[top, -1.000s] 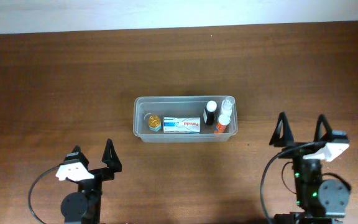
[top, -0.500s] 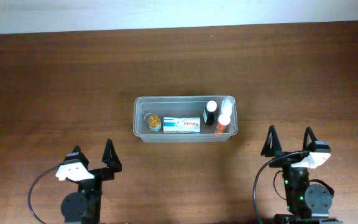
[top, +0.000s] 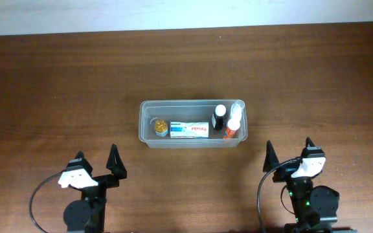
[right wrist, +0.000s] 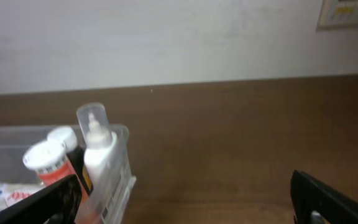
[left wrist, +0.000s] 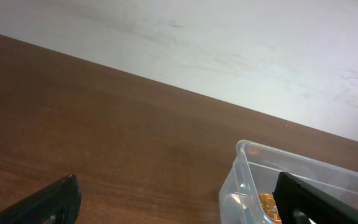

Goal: Pack container

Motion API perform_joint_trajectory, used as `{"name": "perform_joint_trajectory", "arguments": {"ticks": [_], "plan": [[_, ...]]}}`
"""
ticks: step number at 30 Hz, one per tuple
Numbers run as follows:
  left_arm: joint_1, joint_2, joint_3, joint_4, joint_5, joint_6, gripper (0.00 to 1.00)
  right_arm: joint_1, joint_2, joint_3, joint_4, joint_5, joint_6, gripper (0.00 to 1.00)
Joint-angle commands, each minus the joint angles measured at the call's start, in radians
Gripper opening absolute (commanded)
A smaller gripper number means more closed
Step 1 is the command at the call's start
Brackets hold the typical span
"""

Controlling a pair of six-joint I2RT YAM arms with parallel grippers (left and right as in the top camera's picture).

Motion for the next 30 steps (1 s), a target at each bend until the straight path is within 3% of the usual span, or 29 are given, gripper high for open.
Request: {"name": "perform_joint_trajectory", "arguments": {"ticks": [1, 7, 11, 30], "plan": [[0.004, -0.01, -0.006, 0.001, 0.014, 0.008, 0.99, 0.009, -0.016, -0.012, -0.011, -0.001, -0.015, 0.98], [0.004, -0.01, -0.006, 0.001, 0.014, 0.008, 0.99, 0.009, -0.016, -0.011, -0.012, -0.008, -0.013, 0.98], [0.004, -0.01, -0.006, 0.001, 0.014, 0.008, 0.99, 0.01, -0.012, -0.011, -0.01, -0.058, 0.073, 0.98], [0.004, -0.01, -0.006, 0.001, 0.014, 0.008, 0.99, 0.01, 0.053, -0.011, -0.007, -0.054, 0.073, 0.98]]}}
